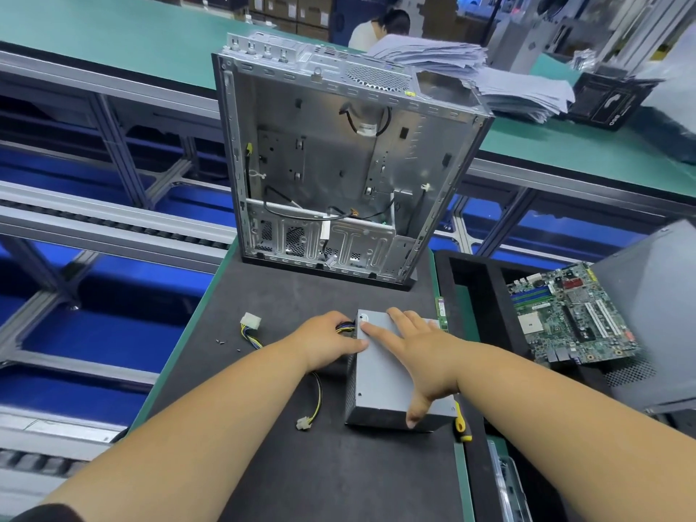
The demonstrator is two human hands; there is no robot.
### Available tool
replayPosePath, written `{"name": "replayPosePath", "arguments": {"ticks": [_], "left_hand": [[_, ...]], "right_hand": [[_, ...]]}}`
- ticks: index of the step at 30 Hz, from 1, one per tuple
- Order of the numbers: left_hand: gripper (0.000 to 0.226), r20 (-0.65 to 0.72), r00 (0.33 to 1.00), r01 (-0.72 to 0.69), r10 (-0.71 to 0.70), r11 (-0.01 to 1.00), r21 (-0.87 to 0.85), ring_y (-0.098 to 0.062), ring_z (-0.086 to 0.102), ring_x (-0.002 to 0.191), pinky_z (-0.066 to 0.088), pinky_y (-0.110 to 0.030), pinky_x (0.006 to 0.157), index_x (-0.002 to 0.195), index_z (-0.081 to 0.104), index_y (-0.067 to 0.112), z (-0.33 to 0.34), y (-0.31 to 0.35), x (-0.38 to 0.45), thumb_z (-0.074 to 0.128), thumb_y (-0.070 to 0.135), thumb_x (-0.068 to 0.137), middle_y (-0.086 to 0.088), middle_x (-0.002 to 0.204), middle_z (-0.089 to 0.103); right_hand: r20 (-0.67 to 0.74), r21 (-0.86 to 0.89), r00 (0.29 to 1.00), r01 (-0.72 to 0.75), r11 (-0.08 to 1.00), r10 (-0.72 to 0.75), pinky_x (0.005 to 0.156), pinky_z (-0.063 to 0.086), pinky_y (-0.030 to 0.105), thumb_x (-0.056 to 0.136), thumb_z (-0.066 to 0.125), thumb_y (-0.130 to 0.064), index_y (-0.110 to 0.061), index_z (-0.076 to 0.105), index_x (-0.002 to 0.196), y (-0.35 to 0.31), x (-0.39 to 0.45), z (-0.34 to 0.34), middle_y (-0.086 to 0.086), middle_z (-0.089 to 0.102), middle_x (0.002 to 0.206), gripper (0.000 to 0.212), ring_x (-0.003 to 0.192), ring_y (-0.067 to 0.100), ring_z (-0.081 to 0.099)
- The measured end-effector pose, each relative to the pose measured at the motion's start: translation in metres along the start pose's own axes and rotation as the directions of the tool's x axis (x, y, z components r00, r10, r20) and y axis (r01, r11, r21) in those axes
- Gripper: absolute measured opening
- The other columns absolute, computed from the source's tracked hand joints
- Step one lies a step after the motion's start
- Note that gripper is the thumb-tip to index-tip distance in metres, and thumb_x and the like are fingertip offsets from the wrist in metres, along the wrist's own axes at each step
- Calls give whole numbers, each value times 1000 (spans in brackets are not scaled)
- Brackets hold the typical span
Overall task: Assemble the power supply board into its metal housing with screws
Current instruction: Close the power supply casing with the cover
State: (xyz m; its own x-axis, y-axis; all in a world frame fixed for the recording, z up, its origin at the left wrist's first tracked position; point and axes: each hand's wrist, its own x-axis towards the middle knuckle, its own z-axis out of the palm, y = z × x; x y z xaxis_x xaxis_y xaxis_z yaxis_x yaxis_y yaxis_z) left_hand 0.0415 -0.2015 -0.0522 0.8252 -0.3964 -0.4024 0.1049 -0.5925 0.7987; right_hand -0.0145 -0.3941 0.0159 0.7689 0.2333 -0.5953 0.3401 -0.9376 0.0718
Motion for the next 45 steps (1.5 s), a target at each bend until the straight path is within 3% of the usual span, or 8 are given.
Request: {"name": "replayPosePath", "arguments": {"ticks": [7, 12, 17, 21, 27, 34, 39, 45], "left_hand": [[43, 9, 998, 62, -63, 998, 24, -15, 68, 93, 52, -33, 87, 112, 61, 22, 1, 4, 2, 75, 46, 79, 4, 103, 70], [33, 18, 996, 83, -84, 997, 3, -20, 72, 88, 56, -35, 85, 99, 64, 18, 5, 6, 4, 74, 42, 78, -1, 91, 75], [26, 0, 996, 87, -87, 994, -69, -27, 72, 94, 55, -45, 94, 97, 68, 11, 9, 7, 2, 75, 31, 80, -7, 93, 76], [22, -48, 999, 16, -17, 1000, -18, -18, 70, 82, 55, -34, 81, 87, 70, 18, 3, 9, -3, 76, 35, 74, 2, 84, 75], [49, -178, 972, -172, 150, 978, -114, -9, 68, 105, 49, -38, 101, 113, 60, 32, -6, 27, -12, 77, 11, 72, 10, 111, 73], [35, -277, 934, -237, 227, 972, -2, 5, 66, 79, 45, -20, 73, 104, 52, 39, -8, 29, -33, 74, 25, 80, 25, 90, 73], [25, -372, 922, -134, 108, 990, -44, -8, 58, 60, 43, -18, 50, 88, 59, 33, -13, 44, -35, 63, 57, 84, 13, 71, 67], [34, -176, 984, -48, -6, 952, -303, -7, 67, 85, 46, -20, 65, 118, 58, 40, -4, 46, -29, 71, 33, 87, 7, 99, 69]], "right_hand": [[-40, 265, 999, 30, 964, -20, 121, -1, 54, 53, 86, -64, -51, -18, 149, 20, 3, 9, -4, -25, 162, 142, 149, 24, -21], [-164, 731, 849, -237, 639, 503, 112, 34, 43, 87, 54, -68, -27, 15, 157, 48, 9, 32, 6, 23, 161, 89, 144, 30, 30], [36, 773, 846, -361, 522, 532, 103, 40, 36, 97, 44, -57, -7, 35, 150, 52, 18, 40, 12, 42, 152, 74, 133, 30, 46], [-29, 784, 821, -335, 522, 570, 92, 47, 35, 95, 50, -57, -7, 42, 144, 48, 12, 35, 12, 52, 141, 70, 119, 30, 55], [-251, 877, 710, -122, 466, 658, 82, 44, 30, 84, 70, -51, -22, 52, 135, 46, -11, 18, -1, 60, 131, 62, 112, 20, 57], [-386, 894, 658, 96, 437, 646, 75, 49, 24, 75, 82, -37, -42, 52, 110, 30, -24, 31, -23, 62, 109, 47, 95, 1, 62], [-399, 878, 686, 94, 470, 608, 72, 48, 22, 74, 83, -36, -45, 47, 103, 25, -30, 44, -24, 59, 107, 47, 83, -6, 63], [-389, 854, 727, 55, 517, 565, 77, 55, 24, 74, 83, -34, -52, 34, 95, 16, -43, 63, -23, 55, 110, 56, 81, -10, 63]]}}
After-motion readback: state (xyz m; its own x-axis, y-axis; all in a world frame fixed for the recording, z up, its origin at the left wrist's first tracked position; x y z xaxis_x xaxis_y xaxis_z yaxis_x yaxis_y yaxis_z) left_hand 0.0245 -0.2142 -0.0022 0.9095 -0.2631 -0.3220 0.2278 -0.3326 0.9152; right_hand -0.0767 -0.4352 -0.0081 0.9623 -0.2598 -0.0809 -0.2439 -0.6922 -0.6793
